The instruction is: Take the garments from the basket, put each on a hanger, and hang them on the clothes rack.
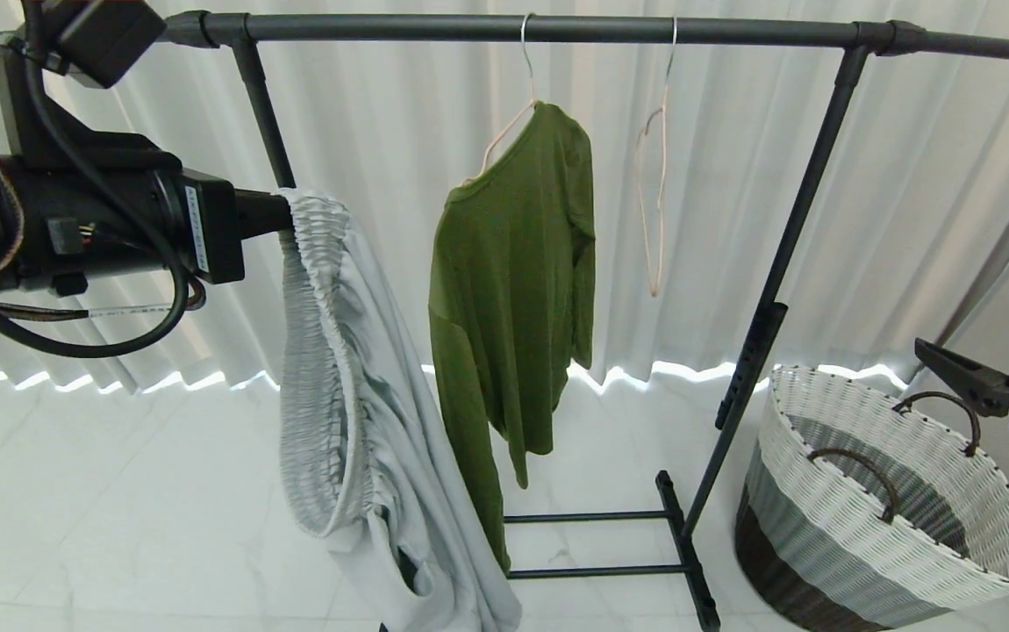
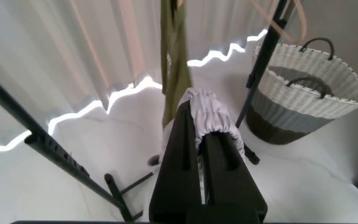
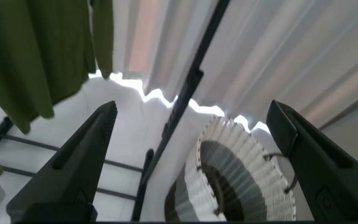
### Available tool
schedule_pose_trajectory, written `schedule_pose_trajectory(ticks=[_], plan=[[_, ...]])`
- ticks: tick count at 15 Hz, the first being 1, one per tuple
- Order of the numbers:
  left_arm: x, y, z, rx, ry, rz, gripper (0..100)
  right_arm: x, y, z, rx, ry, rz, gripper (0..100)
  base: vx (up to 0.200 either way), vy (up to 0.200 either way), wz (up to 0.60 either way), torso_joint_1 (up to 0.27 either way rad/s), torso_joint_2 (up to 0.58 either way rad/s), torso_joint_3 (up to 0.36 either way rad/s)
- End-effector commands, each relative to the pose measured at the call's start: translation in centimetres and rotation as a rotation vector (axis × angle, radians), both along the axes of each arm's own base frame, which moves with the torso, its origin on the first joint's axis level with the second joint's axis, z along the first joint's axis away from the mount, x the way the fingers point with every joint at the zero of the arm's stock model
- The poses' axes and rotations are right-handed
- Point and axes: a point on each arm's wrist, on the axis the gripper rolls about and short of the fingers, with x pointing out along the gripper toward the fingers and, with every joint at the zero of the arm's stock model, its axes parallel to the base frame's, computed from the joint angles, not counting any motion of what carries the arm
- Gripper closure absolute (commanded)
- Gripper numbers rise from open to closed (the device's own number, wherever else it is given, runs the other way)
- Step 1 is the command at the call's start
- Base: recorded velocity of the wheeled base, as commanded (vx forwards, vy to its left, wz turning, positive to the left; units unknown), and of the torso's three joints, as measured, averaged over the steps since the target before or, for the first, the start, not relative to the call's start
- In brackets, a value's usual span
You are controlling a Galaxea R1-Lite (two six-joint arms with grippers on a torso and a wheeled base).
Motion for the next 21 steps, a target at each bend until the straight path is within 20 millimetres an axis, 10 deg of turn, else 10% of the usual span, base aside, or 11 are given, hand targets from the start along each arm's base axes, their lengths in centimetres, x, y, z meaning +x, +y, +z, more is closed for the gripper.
schedule_pose_trajectory(ticks=[1, 21], plan=[[-0.1, 0.1, 0.0, -0.001, -0.002, 0.003, 100, 0.2, 0.0, 0.0, 0.0, -0.002, 0.002, 0, 0.0, 0.0, 0.0, 0.198, -0.47, -0.281], [1.1, 1.0, -2.4, -0.009, -0.081, 0.051, 100, 1.7, 0.1, -1.0, 0.033, 0.027, -0.002, 0, 0.0, 0.05, 0.0, 0.111, -0.24, -0.138]])
